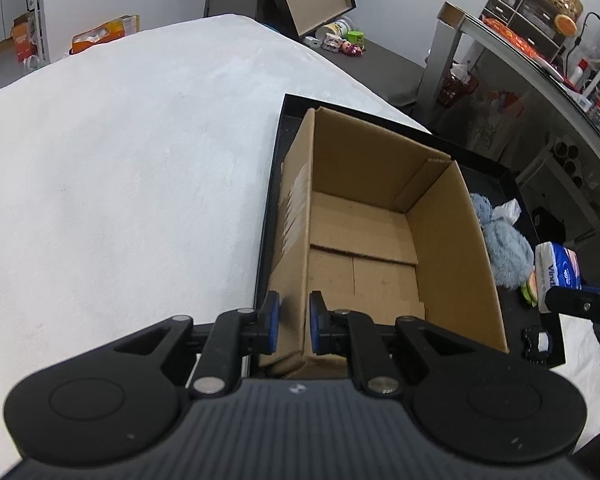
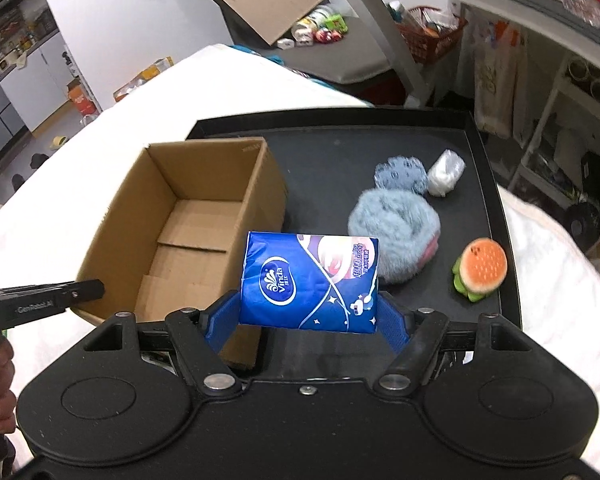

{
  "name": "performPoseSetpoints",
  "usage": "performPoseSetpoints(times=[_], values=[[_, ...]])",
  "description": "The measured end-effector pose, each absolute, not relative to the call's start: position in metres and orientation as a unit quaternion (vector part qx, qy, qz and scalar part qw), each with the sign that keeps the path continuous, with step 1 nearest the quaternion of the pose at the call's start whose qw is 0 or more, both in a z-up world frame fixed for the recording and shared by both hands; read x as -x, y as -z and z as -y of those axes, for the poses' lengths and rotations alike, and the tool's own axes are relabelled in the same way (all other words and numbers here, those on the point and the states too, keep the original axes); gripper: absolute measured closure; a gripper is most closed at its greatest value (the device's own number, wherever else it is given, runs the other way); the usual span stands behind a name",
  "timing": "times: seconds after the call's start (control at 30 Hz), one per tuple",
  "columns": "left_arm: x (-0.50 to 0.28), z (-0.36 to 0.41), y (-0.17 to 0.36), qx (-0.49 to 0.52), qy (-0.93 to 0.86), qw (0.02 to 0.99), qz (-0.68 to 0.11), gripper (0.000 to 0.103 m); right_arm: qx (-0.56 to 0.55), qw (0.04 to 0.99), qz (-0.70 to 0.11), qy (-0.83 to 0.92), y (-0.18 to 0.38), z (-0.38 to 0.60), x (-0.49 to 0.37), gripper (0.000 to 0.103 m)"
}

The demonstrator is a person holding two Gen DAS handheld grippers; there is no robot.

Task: Organize soft objects
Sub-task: 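Carry the tissue pack over the cardboard box and release it inside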

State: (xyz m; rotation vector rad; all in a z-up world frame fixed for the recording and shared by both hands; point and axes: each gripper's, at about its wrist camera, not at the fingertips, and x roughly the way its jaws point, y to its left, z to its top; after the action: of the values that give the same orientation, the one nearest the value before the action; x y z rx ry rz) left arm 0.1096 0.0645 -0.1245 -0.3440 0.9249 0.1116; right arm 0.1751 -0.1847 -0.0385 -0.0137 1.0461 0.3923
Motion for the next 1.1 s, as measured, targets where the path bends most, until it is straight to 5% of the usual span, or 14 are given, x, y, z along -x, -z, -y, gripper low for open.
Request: performPoseSetpoints(times=[1.1], values=[[-0.119, -0.071, 0.134, 0.179, -0.047, 0.875, -0.448, 0.089, 0.056, 0.833, -0.474, -0.279, 0.038, 0.101, -0.209, 0.032]])
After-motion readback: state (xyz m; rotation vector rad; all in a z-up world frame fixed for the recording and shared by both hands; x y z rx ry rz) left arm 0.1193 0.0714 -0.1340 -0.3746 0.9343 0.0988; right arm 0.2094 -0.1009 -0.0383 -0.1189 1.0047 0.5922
